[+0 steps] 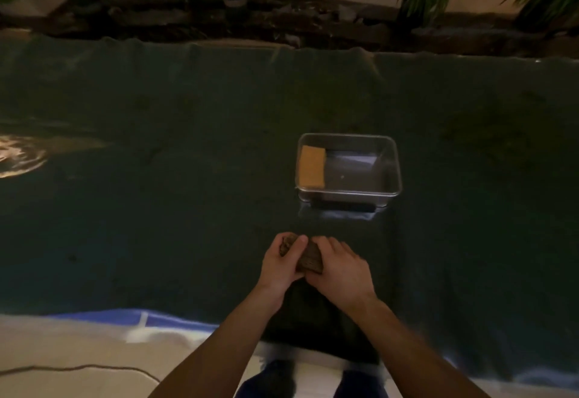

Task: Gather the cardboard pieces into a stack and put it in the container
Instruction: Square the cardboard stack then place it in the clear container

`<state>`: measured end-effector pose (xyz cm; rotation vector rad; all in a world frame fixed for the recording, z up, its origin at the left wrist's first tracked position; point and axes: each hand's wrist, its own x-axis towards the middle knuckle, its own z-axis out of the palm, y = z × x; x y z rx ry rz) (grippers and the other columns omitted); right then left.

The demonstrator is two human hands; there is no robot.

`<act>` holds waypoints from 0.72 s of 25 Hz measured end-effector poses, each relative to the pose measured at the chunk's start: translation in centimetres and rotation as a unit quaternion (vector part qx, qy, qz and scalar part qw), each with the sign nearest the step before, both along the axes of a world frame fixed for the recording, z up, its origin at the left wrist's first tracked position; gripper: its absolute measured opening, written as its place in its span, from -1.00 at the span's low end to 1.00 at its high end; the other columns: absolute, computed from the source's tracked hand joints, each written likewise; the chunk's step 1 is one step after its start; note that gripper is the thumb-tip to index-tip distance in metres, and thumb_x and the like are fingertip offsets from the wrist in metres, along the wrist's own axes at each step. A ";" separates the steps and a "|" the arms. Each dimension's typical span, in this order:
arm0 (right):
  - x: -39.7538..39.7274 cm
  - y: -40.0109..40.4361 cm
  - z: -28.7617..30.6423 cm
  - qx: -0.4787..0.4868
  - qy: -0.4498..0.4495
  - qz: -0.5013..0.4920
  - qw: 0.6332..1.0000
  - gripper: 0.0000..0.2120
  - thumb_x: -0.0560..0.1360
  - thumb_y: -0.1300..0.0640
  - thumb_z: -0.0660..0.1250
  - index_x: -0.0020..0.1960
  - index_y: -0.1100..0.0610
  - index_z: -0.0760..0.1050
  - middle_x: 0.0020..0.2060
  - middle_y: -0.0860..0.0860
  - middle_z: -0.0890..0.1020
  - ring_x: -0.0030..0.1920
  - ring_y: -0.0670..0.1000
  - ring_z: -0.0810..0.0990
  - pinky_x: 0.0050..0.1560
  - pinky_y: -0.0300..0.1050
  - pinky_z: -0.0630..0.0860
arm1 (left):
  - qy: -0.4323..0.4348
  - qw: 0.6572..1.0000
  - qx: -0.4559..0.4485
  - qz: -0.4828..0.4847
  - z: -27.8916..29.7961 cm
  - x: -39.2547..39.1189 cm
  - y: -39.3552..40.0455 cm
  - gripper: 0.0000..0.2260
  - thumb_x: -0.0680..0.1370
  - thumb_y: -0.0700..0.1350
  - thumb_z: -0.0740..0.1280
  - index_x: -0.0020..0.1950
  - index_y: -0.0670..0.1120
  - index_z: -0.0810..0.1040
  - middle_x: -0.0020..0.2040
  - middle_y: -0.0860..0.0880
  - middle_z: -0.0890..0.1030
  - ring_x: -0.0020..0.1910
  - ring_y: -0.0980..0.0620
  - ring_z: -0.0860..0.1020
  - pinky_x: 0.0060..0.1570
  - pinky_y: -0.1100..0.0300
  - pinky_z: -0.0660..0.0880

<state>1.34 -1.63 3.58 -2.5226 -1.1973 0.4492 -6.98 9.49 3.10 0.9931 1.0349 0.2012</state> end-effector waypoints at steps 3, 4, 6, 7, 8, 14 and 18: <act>-2.7 0.4 -1.6 -0.022 0.024 -0.052 0.998 -0.46 0.39 -0.22 0.34 0.29 -0.08 0.32 0.17 -0.05 0.54 0.10 0.03 0.56 0.01 -0.03 0.55 | -0.004 0.999 -0.031 0.005 -1.4 -2.1 1.5 -0.89 0.55 -0.07 0.42 0.03 -0.05 0.56 0.05 -0.17 0.63 0.04 -0.06 0.65 -0.06 0.05 0.65; -3.3 0.5 -2.2 -0.033 0.024 -0.060 0.997 -0.47 0.40 -0.23 0.33 0.29 -0.07 0.31 0.17 -0.04 0.54 0.08 0.05 0.57 -0.03 -0.03 0.56 | 0.002 0.999 -0.032 -0.005 -2.0 -2.5 1.5 -0.88 0.55 -0.07 0.42 0.04 -0.05 0.56 0.06 -0.17 0.63 0.05 -0.07 0.64 -0.04 0.04 0.65; -4.0 0.8 -3.2 -0.052 0.009 -0.049 0.997 -0.49 0.43 -0.22 0.33 0.29 -0.04 0.31 0.16 -0.01 0.54 0.04 0.07 0.59 -0.10 -0.04 0.56 | 0.015 1.000 -0.021 -0.012 -3.3 -3.1 1.2 -0.88 0.56 -0.03 0.41 0.05 -0.02 0.55 0.06 -0.14 0.64 0.05 -0.04 0.64 -0.05 0.06 0.64; -3.9 1.0 -3.8 -0.055 -0.003 -0.034 0.998 -0.50 0.44 -0.21 0.34 0.28 -0.03 0.31 0.15 0.00 0.55 0.03 0.08 0.59 -0.14 -0.03 0.56 | 0.027 0.999 0.006 -0.016 -4.1 -3.3 1.2 -0.88 0.56 0.01 0.39 0.04 0.02 0.55 0.04 -0.09 0.64 0.03 0.00 0.64 -0.06 0.11 0.63; -3.7 1.2 -4.1 -0.055 -0.015 -0.017 0.998 -0.51 0.45 -0.21 0.34 0.28 -0.02 0.33 0.14 0.02 0.55 0.03 0.09 0.59 -0.16 -0.03 0.56 | 0.050 0.996 0.065 -0.029 -4.7 -3.4 1.3 -0.89 0.56 0.07 0.38 0.01 0.07 0.55 0.01 -0.03 0.64 0.01 0.06 0.63 -0.06 0.17 0.59; -1.2 0.8 -6.5 -0.071 -0.054 0.026 0.996 -0.57 0.46 -0.14 0.35 0.25 0.00 0.39 0.12 0.04 0.53 0.08 0.11 0.51 -0.05 0.02 0.55 | 0.124 0.896 0.395 -0.160 -8.5 -2.8 2.1 -0.76 0.53 0.22 0.26 0.03 0.10 0.52 -0.02 0.16 0.52 0.02 0.16 0.44 0.09 0.19 0.38; -0.9 0.4 -7.7 -0.056 -0.003 -0.005 0.998 -0.56 0.44 -0.10 0.37 0.26 0.00 0.38 0.17 0.02 0.49 0.11 0.09 0.46 -0.03 0.00 0.58 | 0.164 0.890 0.395 -0.156 -10.0 -2.1 0.8 -0.67 0.57 0.16 0.26 0.22 0.00 0.52 0.13 0.06 0.56 0.19 0.06 0.40 0.20 0.11 0.24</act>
